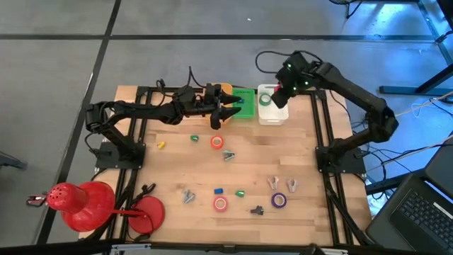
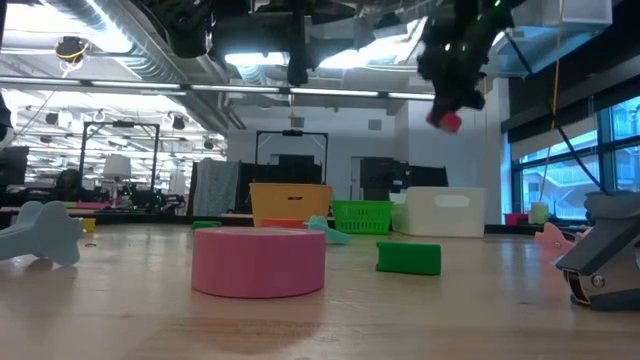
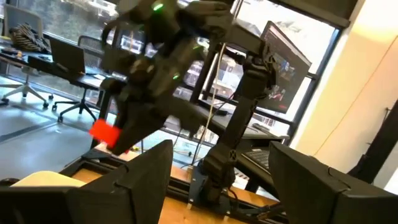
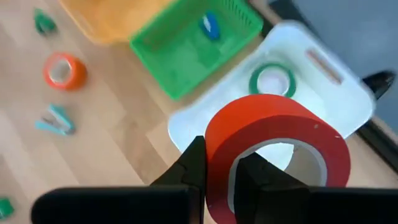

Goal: Pick and place Stapler, Stapler remover, tape
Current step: Put the red tape into the white bin

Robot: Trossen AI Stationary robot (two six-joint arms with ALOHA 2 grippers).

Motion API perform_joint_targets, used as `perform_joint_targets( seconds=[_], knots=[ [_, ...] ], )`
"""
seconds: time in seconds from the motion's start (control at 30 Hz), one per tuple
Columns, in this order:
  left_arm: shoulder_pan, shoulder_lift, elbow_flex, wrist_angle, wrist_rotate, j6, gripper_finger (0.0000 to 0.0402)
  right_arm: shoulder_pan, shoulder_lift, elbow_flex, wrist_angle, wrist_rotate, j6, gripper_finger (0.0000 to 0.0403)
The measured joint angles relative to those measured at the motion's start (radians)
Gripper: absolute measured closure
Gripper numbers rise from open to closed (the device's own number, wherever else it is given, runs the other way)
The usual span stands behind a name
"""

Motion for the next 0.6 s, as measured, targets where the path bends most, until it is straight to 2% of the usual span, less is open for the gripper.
perform_joint_targets(
  seconds=[0.6],
  knots=[
    [0.000, 0.001, 0.000, 0.000, -0.029, -0.011, 0.0148, -0.013, 0.411, -0.003, 0.005, 0.022, -0.227, 0.0364]
  ],
)
